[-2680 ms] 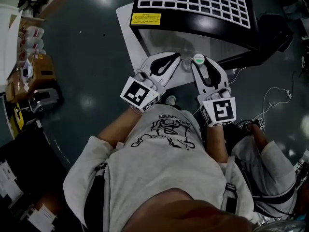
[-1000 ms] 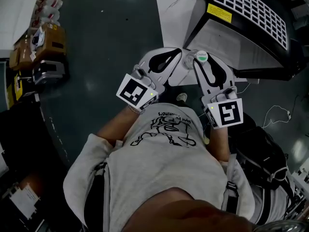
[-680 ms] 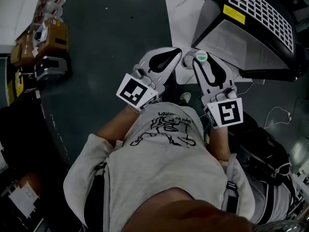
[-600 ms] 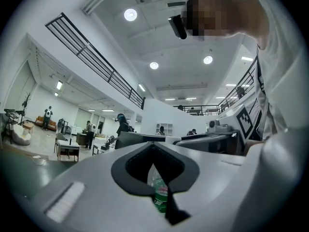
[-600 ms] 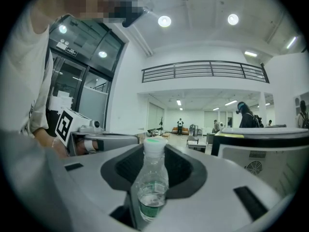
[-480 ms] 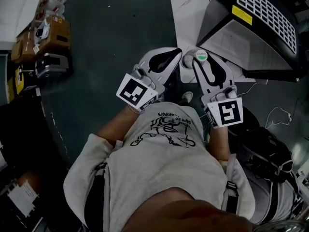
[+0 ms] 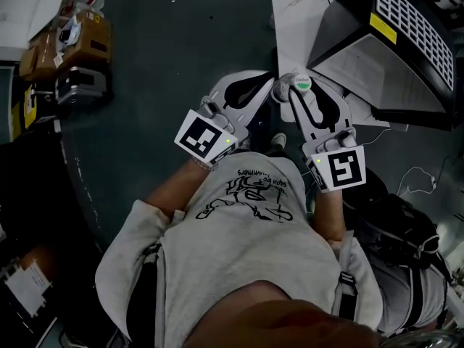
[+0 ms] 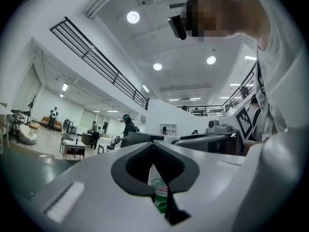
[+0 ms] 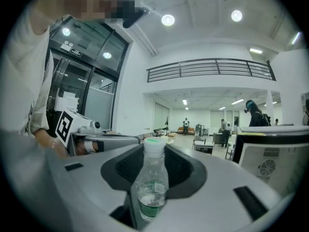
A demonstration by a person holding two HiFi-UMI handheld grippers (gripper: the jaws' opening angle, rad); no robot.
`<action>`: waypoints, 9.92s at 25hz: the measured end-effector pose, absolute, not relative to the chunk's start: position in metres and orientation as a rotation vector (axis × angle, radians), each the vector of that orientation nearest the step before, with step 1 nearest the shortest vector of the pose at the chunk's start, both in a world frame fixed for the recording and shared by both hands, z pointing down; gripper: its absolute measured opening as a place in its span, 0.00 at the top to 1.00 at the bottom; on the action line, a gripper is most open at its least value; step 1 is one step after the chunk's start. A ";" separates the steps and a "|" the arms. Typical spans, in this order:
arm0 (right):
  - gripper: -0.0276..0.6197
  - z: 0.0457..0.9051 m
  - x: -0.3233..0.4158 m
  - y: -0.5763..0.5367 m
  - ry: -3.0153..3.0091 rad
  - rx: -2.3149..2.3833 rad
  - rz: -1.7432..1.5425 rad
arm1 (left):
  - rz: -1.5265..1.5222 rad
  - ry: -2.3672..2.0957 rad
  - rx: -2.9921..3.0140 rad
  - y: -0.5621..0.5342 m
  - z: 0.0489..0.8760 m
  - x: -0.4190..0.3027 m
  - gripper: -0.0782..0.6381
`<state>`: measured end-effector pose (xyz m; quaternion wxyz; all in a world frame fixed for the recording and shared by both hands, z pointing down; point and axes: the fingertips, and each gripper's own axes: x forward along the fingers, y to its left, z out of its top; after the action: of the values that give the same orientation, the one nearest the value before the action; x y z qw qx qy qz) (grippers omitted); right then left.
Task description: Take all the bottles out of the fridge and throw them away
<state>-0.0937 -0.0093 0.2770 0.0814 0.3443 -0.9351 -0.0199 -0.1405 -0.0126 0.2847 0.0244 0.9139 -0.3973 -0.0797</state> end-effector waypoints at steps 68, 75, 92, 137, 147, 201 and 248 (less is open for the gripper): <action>0.74 0.412 -0.125 0.017 -2.792 0.682 -0.034 | -0.091 -1.413 2.587 0.013 0.415 -0.161 0.88; 0.74 0.446 -0.134 0.018 -2.792 0.651 -0.015 | -0.052 -1.437 2.567 0.013 0.448 -0.169 0.88; 0.74 0.530 -0.141 0.020 -2.751 0.608 0.016 | 0.014 -1.435 2.557 0.014 0.526 -0.175 0.88; 0.74 0.713 -0.147 0.022 -2.701 0.652 0.135 | 0.142 -1.391 2.514 0.015 0.695 -0.170 0.88; 0.74 0.747 -0.140 0.029 -2.654 0.687 0.163 | 0.155 -1.385 2.497 0.022 0.721 -0.173 0.88; 0.77 0.743 -0.141 0.055 -2.703 0.751 0.328 | 0.132 -1.358 2.413 0.038 0.731 -0.157 0.88; 0.90 0.386 -0.085 0.015 -2.840 0.871 0.169 | -0.107 -1.370 2.633 0.030 0.371 -0.118 0.88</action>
<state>-0.0852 0.0152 0.3856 0.0831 0.2919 -0.9512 0.0565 -0.1181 0.0298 0.3706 0.0855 0.8833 -0.4596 -0.0358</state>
